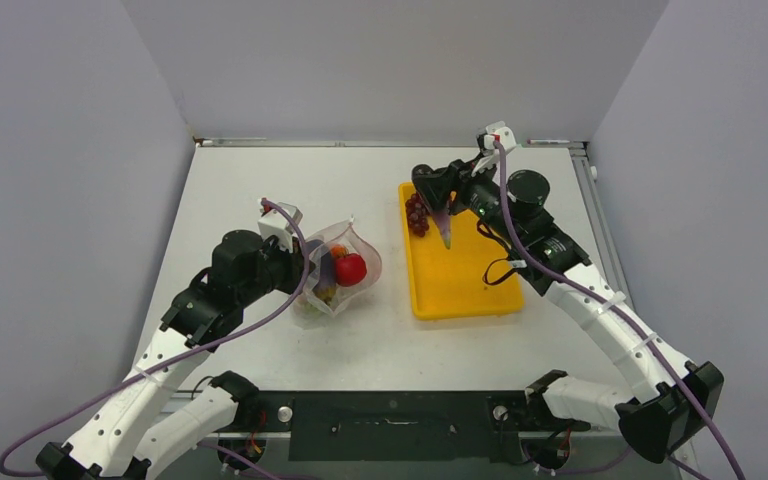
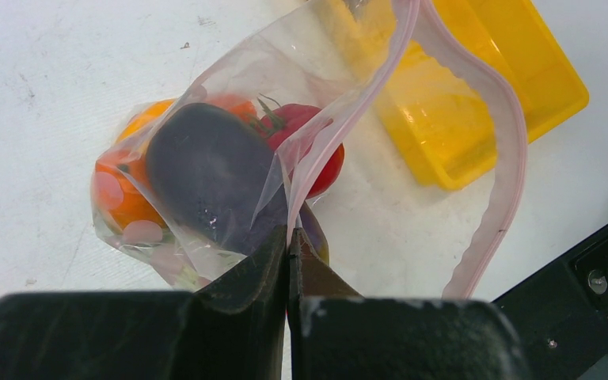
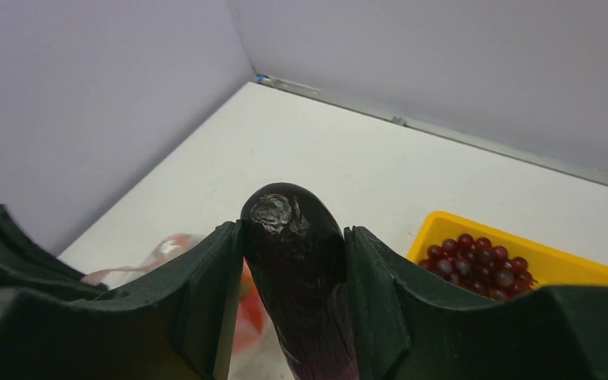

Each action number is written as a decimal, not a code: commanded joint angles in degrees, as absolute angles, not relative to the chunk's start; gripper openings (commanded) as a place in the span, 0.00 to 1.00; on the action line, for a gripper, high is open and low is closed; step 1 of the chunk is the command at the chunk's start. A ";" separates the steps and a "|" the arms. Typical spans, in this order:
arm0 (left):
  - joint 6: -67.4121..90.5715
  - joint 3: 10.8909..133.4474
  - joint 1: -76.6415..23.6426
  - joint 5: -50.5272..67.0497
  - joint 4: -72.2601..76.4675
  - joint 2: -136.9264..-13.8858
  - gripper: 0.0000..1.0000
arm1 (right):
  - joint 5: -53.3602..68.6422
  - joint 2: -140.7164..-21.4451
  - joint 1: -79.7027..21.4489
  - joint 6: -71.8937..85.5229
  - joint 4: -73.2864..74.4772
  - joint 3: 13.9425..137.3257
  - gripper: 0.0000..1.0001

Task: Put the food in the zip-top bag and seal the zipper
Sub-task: Place the fake vegetable in the zipper food storage bag.

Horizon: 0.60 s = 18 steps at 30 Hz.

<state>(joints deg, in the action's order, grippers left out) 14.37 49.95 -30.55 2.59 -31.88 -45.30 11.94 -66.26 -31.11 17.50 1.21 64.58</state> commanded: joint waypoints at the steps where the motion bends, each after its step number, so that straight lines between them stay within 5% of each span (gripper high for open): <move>1: 14.15 51.15 -30.41 2.53 -30.84 -45.35 0.00 | 20.44 -63.49 -33.51 19.66 -9.34 63.74 0.06; 18: 14.15 51.15 -30.49 2.77 -30.90 -44.98 0.00 | 28.62 -65.76 -46.13 22.92 -31.31 62.29 0.05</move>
